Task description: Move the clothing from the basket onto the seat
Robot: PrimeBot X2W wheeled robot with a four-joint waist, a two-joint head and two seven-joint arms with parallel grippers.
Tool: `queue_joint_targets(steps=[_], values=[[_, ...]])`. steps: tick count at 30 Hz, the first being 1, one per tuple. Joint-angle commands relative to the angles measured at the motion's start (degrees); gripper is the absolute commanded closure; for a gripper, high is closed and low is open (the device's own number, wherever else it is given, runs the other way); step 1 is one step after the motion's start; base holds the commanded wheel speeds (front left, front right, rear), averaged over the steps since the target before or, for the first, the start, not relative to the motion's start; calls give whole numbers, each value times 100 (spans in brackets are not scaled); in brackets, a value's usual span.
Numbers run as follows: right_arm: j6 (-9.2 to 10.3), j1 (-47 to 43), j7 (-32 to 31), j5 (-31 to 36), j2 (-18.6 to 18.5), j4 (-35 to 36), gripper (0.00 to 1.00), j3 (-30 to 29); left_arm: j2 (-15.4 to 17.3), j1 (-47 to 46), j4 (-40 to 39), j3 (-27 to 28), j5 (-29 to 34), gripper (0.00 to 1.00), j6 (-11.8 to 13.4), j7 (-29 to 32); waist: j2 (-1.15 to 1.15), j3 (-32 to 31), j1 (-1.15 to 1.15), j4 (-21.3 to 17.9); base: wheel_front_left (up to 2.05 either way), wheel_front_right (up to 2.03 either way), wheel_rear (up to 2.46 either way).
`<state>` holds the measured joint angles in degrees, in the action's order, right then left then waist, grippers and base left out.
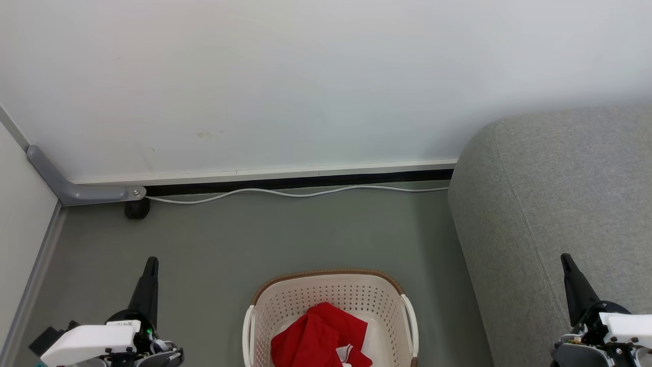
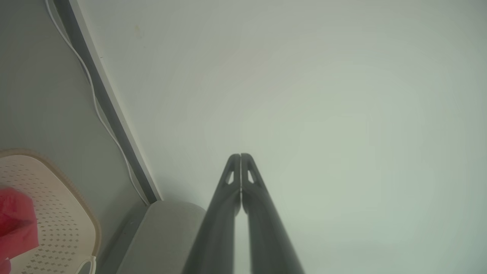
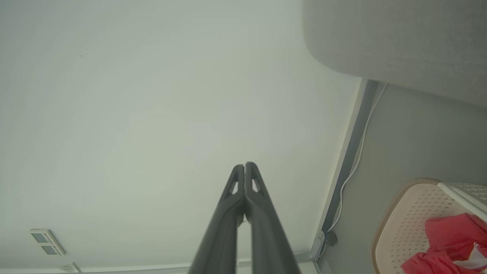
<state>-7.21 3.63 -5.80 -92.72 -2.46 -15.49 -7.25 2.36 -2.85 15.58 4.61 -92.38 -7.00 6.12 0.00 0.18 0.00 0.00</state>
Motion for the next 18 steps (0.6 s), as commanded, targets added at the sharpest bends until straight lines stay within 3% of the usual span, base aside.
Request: queue_joint_targets(steps=[1,18], values=[[-28,254,-53,39,-60,147,100,92,58,-333,-156,189,20,100,-48,34,0,0,0,0,0,0,0],[-28,254,-58,44,-56,147,100,86,57,-334,-156,191,21,100,-48,36,0,0,0,0,0,0,0]])
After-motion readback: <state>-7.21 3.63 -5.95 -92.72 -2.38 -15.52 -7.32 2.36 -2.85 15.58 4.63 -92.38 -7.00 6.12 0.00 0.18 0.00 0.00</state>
